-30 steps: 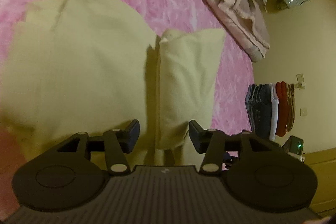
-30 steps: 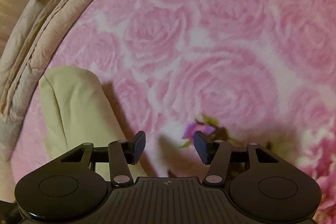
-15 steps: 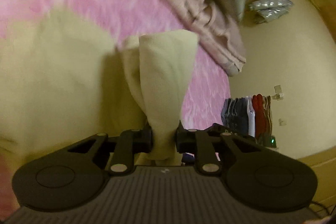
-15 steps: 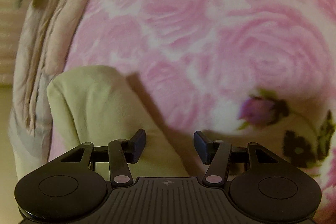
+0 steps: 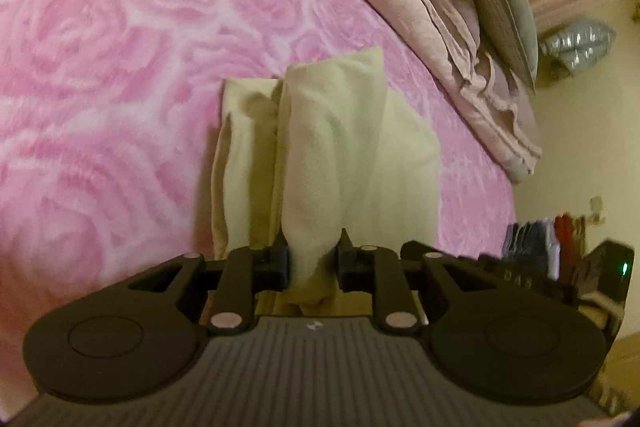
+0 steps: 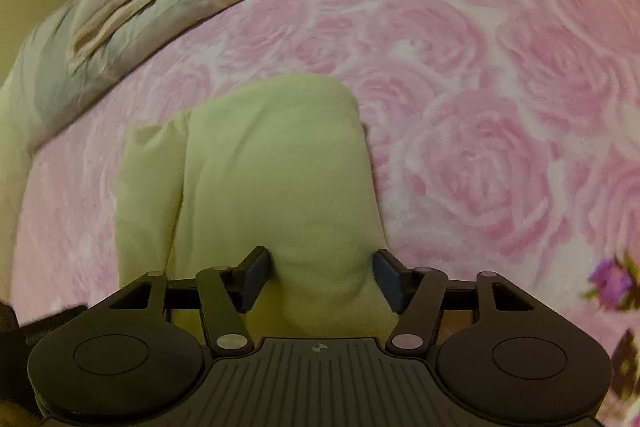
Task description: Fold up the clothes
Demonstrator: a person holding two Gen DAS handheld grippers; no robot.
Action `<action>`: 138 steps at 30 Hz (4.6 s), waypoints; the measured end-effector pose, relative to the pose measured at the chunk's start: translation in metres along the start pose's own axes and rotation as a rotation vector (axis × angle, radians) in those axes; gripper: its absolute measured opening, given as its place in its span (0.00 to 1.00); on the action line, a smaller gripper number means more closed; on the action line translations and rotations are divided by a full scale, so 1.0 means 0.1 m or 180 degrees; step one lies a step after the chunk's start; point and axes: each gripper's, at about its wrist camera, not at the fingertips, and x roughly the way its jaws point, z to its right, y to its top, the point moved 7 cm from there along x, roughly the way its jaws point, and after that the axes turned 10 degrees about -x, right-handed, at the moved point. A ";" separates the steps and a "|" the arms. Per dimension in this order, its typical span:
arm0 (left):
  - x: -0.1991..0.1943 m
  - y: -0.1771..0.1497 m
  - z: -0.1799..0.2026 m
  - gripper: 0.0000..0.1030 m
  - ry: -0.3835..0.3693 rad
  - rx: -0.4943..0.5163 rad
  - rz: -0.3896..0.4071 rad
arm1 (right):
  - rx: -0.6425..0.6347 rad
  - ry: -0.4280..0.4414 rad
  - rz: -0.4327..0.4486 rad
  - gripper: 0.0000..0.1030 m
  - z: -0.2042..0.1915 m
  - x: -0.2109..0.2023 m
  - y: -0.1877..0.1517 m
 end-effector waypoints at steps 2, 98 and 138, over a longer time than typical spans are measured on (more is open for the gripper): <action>-0.03 0.02 -0.02 0.22 -0.0041 -0.0114 -0.0010 | -0.0026 0.0044 0.0014 0.60 0.01 -0.03 0.03; -1.27 -0.14 -0.86 0.10 0.0359 -0.0849 0.1205 | 0.0057 0.0992 -0.0347 0.79 0.47 -0.13 -0.15; -1.20 0.46 -1.12 0.20 0.0244 -0.0667 0.1111 | -0.0301 0.1443 -0.0265 0.46 -0.50 0.46 0.45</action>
